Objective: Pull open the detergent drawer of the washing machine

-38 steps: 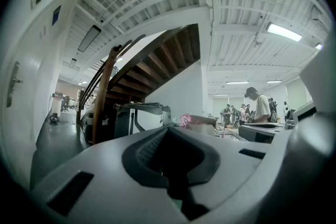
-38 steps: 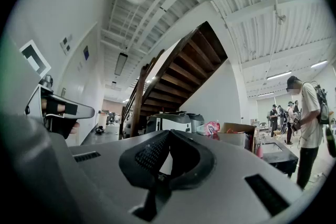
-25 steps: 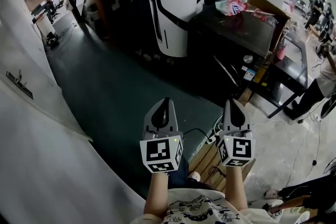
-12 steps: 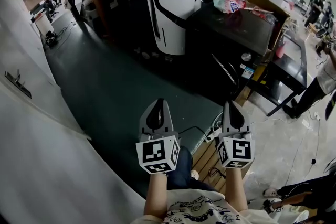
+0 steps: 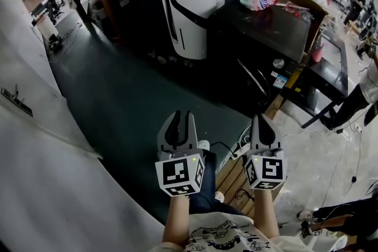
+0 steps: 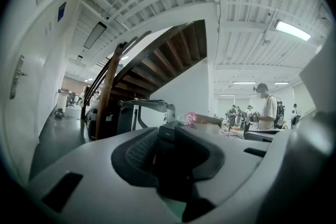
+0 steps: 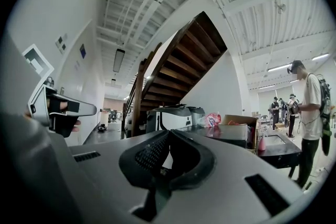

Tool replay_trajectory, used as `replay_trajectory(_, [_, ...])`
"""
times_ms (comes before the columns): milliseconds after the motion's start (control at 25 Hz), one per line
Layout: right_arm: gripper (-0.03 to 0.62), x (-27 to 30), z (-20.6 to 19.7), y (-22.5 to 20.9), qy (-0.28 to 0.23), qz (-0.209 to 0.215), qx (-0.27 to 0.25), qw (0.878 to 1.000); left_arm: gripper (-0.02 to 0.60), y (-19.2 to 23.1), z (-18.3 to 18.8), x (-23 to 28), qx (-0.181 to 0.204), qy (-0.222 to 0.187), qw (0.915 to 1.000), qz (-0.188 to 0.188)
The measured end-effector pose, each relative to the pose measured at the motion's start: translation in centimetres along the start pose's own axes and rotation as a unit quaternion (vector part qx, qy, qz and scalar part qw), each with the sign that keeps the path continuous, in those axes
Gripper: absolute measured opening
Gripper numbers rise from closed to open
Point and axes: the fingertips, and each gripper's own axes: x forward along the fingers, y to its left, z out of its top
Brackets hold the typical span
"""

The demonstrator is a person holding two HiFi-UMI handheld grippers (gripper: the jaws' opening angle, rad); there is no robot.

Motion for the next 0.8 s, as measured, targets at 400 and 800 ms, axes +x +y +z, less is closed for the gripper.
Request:
replay_trajectory(400, [0.012,10.4,-1.1,-3.8,0.006,-0.019,-0.009,1.0,0.123,1.0,-1.2,11.7,-0.003,0.014,0.9998,-0.012])
replay_trajectory(800, [0.012,24.6,-0.6,-5.2,0.017,-0.029,-0.011,0.999,0.147,4.7,-0.4,26.1,-0.011,0.028,0.9991,-0.031])
